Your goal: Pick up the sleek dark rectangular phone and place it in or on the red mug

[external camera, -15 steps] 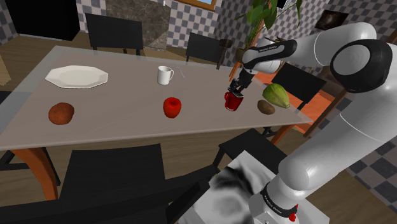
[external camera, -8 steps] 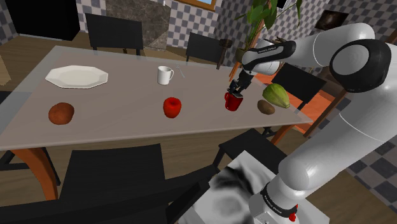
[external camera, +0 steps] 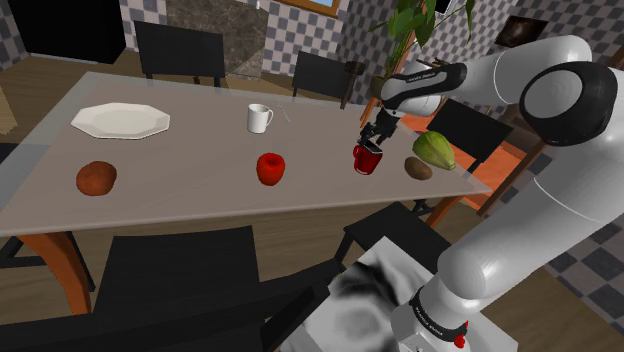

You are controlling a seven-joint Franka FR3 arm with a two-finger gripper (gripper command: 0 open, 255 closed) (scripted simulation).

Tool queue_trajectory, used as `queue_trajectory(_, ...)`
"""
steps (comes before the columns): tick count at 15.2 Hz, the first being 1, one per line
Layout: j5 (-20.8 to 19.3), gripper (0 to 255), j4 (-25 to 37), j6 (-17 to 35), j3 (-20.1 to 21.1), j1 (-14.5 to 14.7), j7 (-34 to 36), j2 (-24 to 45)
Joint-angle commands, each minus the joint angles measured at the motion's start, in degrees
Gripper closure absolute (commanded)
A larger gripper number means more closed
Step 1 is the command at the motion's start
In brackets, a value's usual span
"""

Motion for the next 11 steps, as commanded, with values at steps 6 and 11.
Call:
queue_trajectory(6,-1.3,0,2.2,-6.0,0.1,-0.2,0.9,-3.8)
queue_trajectory(11,-1.3,0,2.2,-6.0,0.1,-0.2,0.9,-3.8)
